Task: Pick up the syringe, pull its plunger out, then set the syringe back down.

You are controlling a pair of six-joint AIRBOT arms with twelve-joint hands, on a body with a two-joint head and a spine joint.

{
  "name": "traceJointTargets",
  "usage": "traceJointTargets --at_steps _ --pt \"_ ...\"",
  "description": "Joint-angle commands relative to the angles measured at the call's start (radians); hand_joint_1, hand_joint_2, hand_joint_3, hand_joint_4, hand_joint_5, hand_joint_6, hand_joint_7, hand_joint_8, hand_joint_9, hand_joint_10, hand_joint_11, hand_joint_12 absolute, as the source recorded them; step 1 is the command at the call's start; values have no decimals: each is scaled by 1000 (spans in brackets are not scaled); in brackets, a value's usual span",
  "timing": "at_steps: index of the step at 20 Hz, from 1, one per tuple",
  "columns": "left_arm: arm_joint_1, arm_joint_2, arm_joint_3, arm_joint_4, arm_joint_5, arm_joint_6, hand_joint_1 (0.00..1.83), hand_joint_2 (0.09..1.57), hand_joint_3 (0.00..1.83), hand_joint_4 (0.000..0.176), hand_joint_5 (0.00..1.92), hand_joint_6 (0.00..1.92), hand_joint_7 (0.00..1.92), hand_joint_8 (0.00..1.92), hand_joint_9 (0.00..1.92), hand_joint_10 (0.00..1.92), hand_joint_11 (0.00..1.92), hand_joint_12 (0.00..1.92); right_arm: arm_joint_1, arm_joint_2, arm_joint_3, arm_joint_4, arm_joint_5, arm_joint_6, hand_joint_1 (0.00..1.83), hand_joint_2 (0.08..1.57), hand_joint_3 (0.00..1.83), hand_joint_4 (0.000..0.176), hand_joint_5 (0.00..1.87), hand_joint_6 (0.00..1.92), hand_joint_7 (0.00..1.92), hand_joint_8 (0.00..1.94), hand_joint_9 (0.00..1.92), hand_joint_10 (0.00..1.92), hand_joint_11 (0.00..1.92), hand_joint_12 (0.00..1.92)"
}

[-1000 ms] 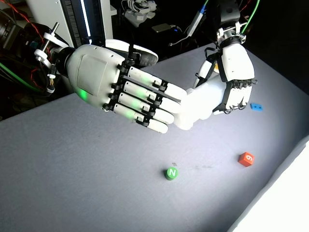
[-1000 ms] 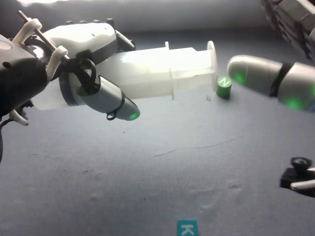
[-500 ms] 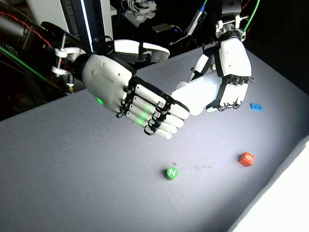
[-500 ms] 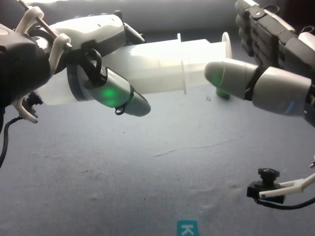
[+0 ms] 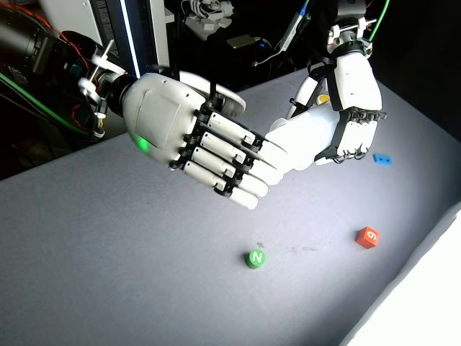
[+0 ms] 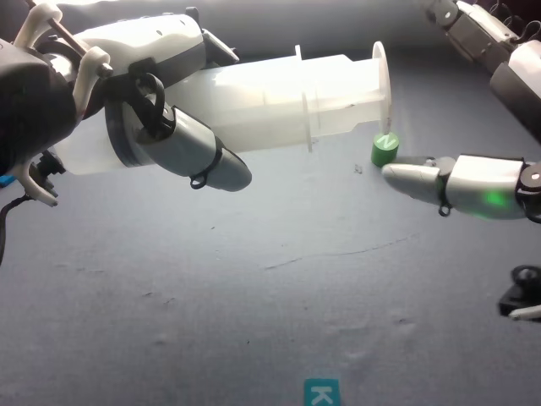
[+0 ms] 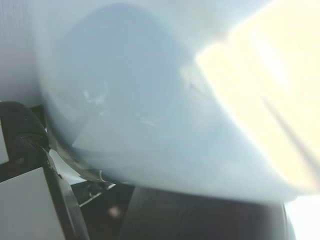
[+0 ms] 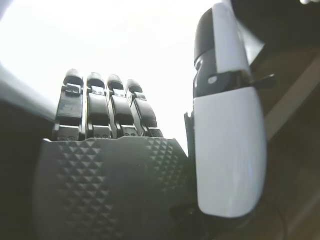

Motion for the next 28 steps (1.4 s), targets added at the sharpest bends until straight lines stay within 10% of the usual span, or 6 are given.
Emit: traceJointTargets --at_steps 1,22,27,28 --pt "-16 9 2 29 -21 3 1368 1141 0 0 943 853 924 1185 813 1318 557 1152 6 3 15 -110 53 -19 1192 890 0 0 0 0 0 0 0 0 1 1" --pt "-45 11 -10 -11 -25 12 1368 1142 2 0 940 839 916 1193 810 1340 559 1153 120 -74 176 -135 -53 38 1034 938 0 0 58 15 79 9 82 13 0 331" --pt "-42 11 -7 14 11 12 1365 1149 0 0 937 836 902 1224 794 1363 546 1199 127 -75 180 -137 -64 43 970 1091 33 0 257 58 321 48 286 76 0 710" --pt "-41 11 -8 17 17 12 1366 1146 0 0 951 821 902 1221 795 1356 539 1198 128 -78 185 -137 -72 46 946 1158 35 0 490 148 576 160 489 204 0 1121"
